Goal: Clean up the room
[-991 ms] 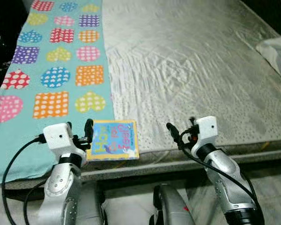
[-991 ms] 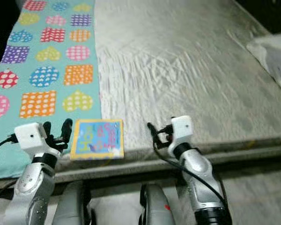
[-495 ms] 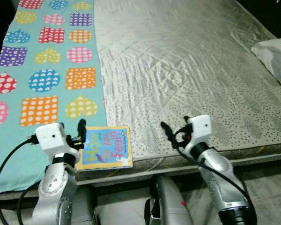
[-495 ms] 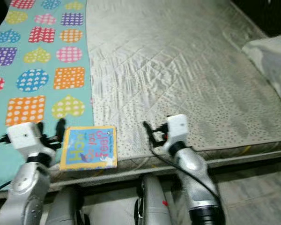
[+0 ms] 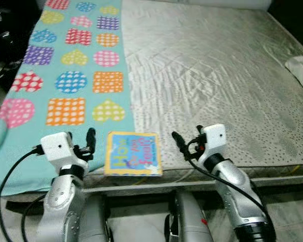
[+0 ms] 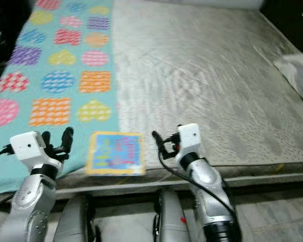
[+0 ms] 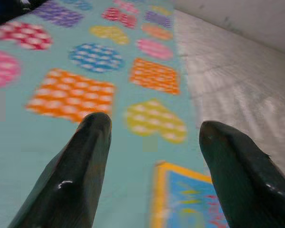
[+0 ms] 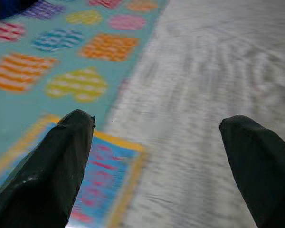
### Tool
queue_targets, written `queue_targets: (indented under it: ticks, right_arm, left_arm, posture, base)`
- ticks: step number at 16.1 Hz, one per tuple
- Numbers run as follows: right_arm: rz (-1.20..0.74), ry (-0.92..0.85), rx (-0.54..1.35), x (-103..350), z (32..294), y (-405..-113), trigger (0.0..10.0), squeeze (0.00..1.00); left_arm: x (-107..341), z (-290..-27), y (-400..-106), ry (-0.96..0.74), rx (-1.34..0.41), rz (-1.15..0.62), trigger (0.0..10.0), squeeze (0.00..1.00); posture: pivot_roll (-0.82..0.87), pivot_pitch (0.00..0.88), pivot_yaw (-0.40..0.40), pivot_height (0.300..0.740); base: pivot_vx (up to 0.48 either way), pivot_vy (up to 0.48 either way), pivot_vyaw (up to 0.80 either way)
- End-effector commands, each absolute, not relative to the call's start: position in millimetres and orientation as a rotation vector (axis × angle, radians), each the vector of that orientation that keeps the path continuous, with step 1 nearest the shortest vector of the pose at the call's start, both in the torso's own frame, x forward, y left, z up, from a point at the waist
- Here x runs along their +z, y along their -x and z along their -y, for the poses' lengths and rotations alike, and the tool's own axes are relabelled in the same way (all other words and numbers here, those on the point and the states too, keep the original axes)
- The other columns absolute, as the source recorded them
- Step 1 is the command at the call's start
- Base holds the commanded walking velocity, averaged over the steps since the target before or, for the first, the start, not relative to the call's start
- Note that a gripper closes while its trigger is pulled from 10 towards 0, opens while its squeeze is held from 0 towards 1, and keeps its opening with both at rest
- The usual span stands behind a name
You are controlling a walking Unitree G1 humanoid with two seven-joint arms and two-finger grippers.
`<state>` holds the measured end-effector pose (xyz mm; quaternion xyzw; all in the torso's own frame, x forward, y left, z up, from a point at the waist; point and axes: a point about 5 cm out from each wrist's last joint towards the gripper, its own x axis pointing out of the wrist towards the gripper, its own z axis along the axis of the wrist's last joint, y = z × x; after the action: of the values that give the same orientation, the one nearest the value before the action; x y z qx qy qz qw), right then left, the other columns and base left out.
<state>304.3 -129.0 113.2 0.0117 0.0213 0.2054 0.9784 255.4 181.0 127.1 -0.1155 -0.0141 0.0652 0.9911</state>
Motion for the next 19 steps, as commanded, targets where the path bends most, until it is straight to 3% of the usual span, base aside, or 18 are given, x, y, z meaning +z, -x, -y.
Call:
queue_targets:
  ticks: [1,3,15,19]
  right_arm:
    - [-0.059,-0.01,0.396,109.4,137.3,-302.8,10.0,0.0]
    - [-0.059,-0.009,0.396,109.2,137.4,-302.9,10.0,0.0]
    - [-0.059,-0.017,0.401,109.1,136.0,-303.1,10.0,0.0]
    - [-0.057,-0.022,0.407,109.0,135.4,-300.6,10.0,0.0]
  left_arm:
    - [126.5,-179.7,-254.8,0.238,0.131,0.021,10.0,0.0]
    - [126.1,-179.8,-254.7,0.238,0.134,0.018,10.0,0.0]
    - [125.7,-179.7,-254.8,0.237,0.136,0.018,10.0,0.0]
    - [125.3,-178.8,-253.5,0.236,0.132,0.014,10.0,0.0]
  posture:
    - [-0.08,0.215,-0.07,0.597]
    - [-0.08,0.215,-0.07,0.597]
    - [-0.08,0.213,-0.074,0.597]
    - [-0.08,0.214,-0.072,0.537]
  base:
    - [0.0,0.461,0.0]
    - [0.0,0.36,0.0]
    - [0.0,0.0,0.0]
    - [0.0,0.0,0.0]
